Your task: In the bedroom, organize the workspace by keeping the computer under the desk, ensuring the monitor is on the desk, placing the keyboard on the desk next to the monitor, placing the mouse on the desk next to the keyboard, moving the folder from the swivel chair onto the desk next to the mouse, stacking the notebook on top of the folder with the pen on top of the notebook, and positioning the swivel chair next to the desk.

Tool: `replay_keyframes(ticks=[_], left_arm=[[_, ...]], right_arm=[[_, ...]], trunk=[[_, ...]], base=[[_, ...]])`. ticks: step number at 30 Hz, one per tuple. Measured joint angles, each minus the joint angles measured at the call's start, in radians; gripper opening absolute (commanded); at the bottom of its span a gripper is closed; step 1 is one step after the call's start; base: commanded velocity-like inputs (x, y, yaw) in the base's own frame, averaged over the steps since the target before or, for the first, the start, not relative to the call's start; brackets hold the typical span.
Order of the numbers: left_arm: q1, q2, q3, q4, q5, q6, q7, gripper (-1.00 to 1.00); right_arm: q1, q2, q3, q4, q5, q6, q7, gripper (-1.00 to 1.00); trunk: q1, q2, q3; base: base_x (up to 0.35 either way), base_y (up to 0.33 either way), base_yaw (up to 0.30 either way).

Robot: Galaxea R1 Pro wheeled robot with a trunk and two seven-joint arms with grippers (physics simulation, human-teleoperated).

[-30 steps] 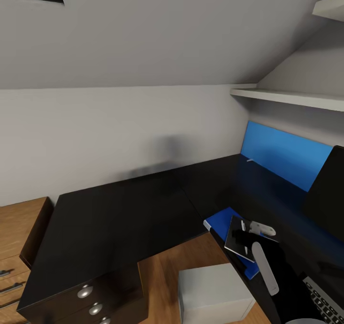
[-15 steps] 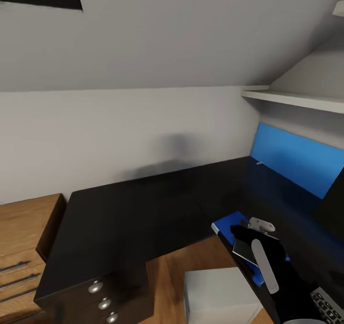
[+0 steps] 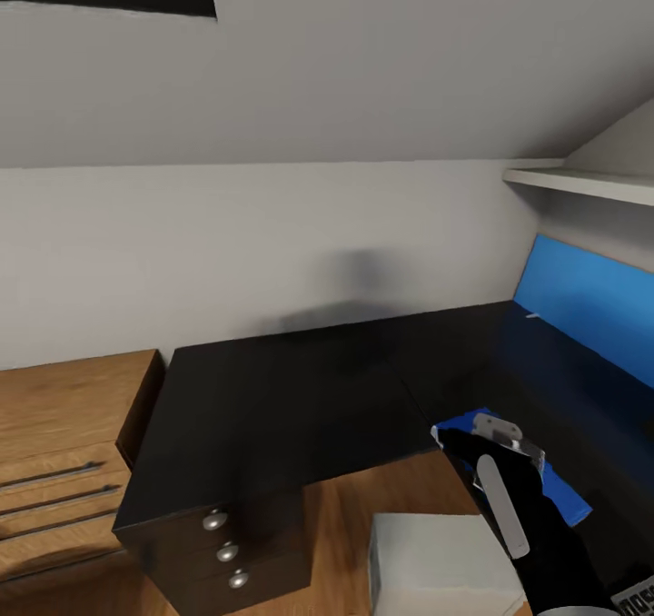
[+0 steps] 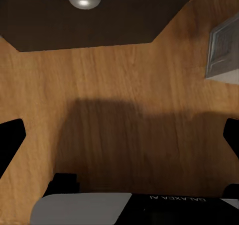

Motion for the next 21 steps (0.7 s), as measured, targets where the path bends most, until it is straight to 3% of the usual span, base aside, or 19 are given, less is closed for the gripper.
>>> replay_keyframes(ticks=[11,21], left_arm=[[0.000,0.000,0.000,0.000,0.000,0.000,0.000,1.00],[0.000,-0.001,-0.001,0.000,0.000,0.000,0.000,1.00]], right_arm=[[0.001,0.000,0.011,0.018,-0.001,0.000,0.007,1.00],[0.005,0.000,0.096,0.021,0.000,-0.004,0.010,1.00]], trunk=[[0.000,0.000,-0.002],[0.000,0.000,-0.002]], base=[[-0.315,0.017,0.029],[-0.314,0.184,0.001]])
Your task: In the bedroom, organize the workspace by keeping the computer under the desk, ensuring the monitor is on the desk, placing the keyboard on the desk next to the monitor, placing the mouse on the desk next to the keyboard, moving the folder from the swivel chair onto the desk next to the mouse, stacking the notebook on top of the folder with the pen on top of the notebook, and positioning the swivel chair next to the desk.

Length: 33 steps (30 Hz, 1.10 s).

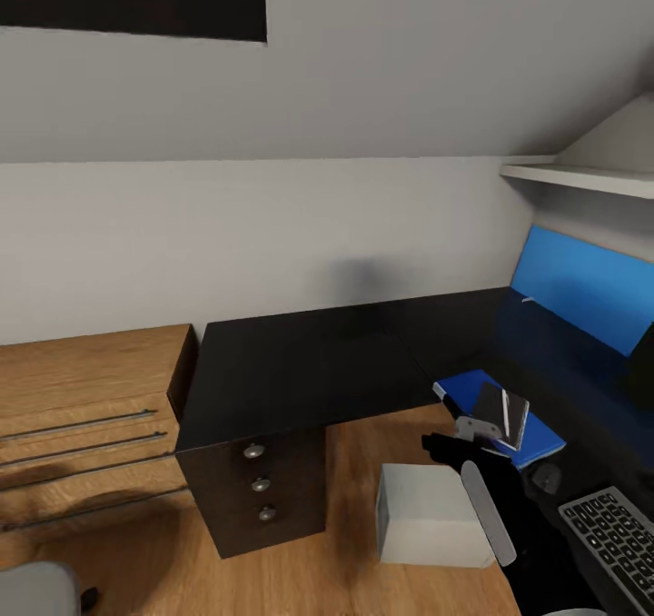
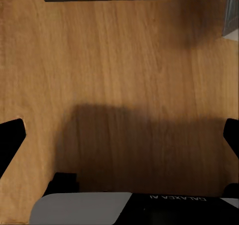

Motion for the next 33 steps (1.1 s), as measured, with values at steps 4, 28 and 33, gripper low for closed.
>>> replay_keyframes(ticks=[4,28,33], left_arm=[[0.000,0.000,0.000,0.000,0.000,-0.001,0.000,1.00],[0.000,0.001,0.001,0.000,0.001,0.000,0.001,1.00],[0.000,0.001,0.003,0.000,0.001,0.002,0.003,1.00]], right_arm=[[0.006,-0.001,0.036,0.001,0.001,-0.004,0.000,1.00],[0.009,0.002,0.346,0.289,0.005,-0.328,-0.010,1.00],[0.009,0.018,0.356,0.479,-0.001,-0.457,-0.011,1.00]], trunk=[[0.000,0.000,0.000],[-0.001,0.000,0.000],[-0.001,0.000,0.000]], base=[[-0.277,0.242,0.000],[-0.070,0.074,0.000],[0.000,0.000,0.000]])
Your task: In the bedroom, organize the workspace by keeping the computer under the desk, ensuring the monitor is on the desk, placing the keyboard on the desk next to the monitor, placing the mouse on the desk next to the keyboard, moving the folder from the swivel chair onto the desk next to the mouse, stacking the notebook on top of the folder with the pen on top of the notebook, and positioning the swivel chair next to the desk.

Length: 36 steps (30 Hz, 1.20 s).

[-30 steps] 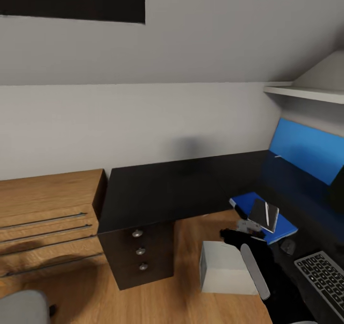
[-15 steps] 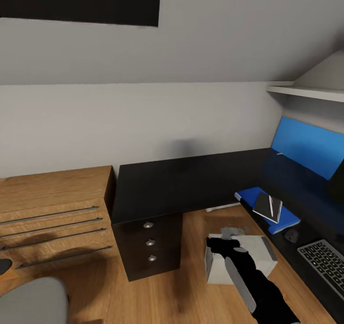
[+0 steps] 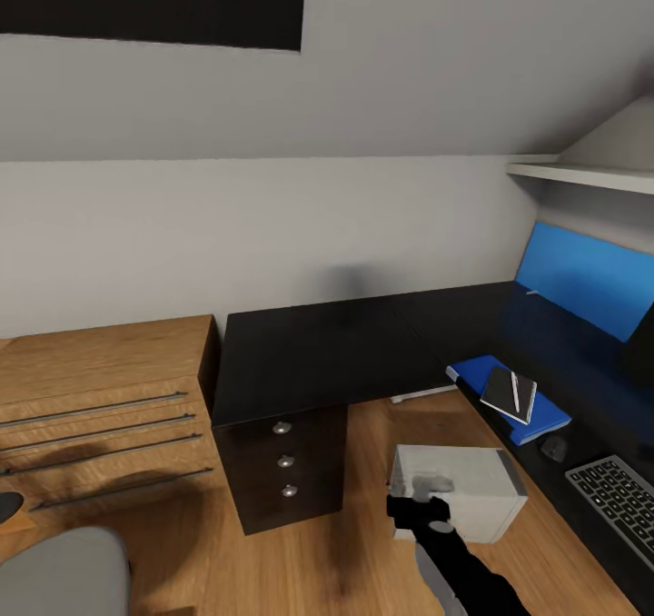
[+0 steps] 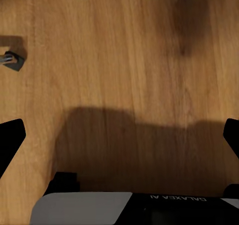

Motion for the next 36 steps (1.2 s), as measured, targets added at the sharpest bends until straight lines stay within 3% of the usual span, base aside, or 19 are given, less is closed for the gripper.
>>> replay_keyframes(ticks=[3,6,8,9,11,14,21,24,28,32,36], left_arm=[[0.000,0.000,0.003,0.000,0.001,0.001,0.001,1.00],[0.000,0.000,0.016,0.000,0.001,0.002,0.004,1.00],[0.000,0.000,0.027,0.000,0.002,0.001,0.009,1.00],[0.000,-0.001,0.042,0.000,0.003,0.000,0.019,1.00],[0.000,-0.001,0.077,0.000,0.012,-0.003,0.042,1.00],[0.000,-0.001,0.129,0.000,0.026,-0.027,0.075,1.00],[0.003,0.001,0.171,-0.005,0.028,-0.134,0.108,1.00],[0.030,0.002,0.176,-0.009,0.027,-0.245,0.111,1.00],[0.074,0.001,0.175,-0.010,0.017,-0.385,0.110,1.00],[0.110,0.001,0.174,-0.011,-0.034,-0.542,0.110,1.00],[0.122,0.002,0.175,-0.011,-0.074,-0.605,0.112,1.00]], right_arm=[[0.000,0.038,-0.001,0.150,-0.003,-0.130,0.001,1.00],[0.000,0.086,-0.004,0.358,0.000,-0.353,0.000,1.00],[0.000,0.099,-0.004,0.444,0.000,-0.453,0.000,1.00],[0.000,0.109,-0.005,0.519,-0.004,-0.540,0.000,1.00],[0.000,0.121,-0.007,0.614,-0.006,-0.643,0.000,1.00],[0.000,0.131,-0.009,0.697,-0.007,-0.721,0.004,1.00],[0.000,0.135,-0.010,0.775,-0.008,-0.770,0.085,1.00],[0.000,0.130,-0.010,0.785,-0.009,-0.781,0.143,1.00],[0.000,0.121,-0.010,0.788,-0.009,-0.804,0.164,1.00],[-0.001,0.114,-0.009,0.791,-0.009,-0.834,0.172,1.00],[0.000,0.114,-0.008,0.793,-0.009,-0.845,0.173,1.00]], trunk=[[0.000,0.000,0.000],[0.000,0.000,0.000],[0.000,0.000,0.000],[0.000,0.000,0.000],[0.000,0.000,0.000],[0.000,0.000,0.000],[0.000,0.000,0.000],[0.000,0.000,0.000],[0.000,0.000,0.000],[0.000,0.000,0.001],[0.000,0.000,0.003]], base=[[0.000,0.000,0.000],[0.000,0.000,0.000],[0.000,0.000,0.000],[0.000,0.000,0.000],[0.000,0.000,0.000],[0.000,0.000,0.000],[0.000,0.000,0.000],[0.000,0.000,0.000],[0.000,0.000,0.036],[0.000,0.000,0.155],[0.000,0.000,0.227]])
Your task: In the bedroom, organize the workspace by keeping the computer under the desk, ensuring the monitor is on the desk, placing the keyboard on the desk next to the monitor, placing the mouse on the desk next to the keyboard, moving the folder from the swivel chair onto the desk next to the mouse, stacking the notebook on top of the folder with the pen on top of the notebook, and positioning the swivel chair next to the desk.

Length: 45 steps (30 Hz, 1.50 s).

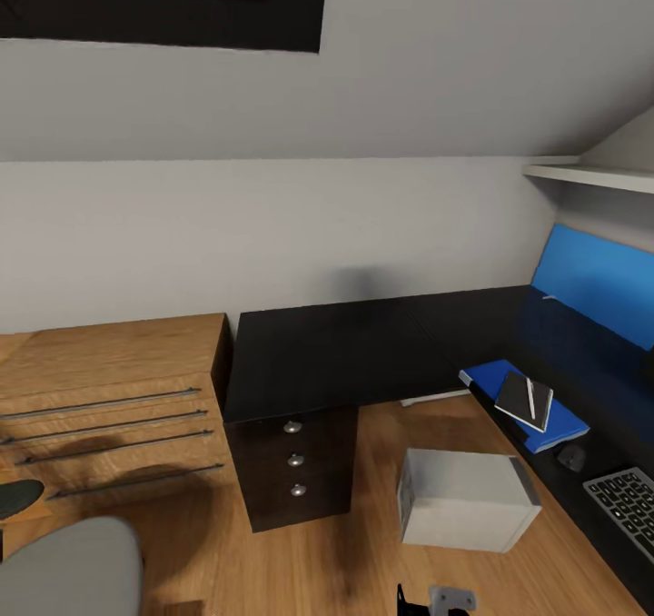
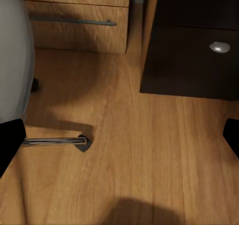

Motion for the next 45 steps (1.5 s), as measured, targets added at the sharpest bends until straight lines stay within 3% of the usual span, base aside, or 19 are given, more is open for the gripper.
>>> replay_keyframes(ticks=[10,24,45], left_arm=[[0.006,0.002,0.002,0.000,-0.020,-0.022,0.004,1.00],[0.006,0.001,0.004,0.000,-0.019,0.071,0.008,1.00],[0.006,0.002,0.004,0.000,-0.018,0.079,0.010,1.00]], right_arm=[[0.000,0.001,0.001,0.002,0.002,-0.004,0.001,1.00],[0.001,0.002,0.002,0.018,0.007,-0.003,0.002,1.00],[0.001,0.001,0.002,0.019,0.008,-0.004,0.004,1.00]], trunk=[[0.000,0.000,0.001],[0.000,0.000,0.001],[0.000,0.000,-0.005]], base=[[0.000,0.000,0.270],[0.000,0.000,0.280],[0.000,0.000,0.242]])
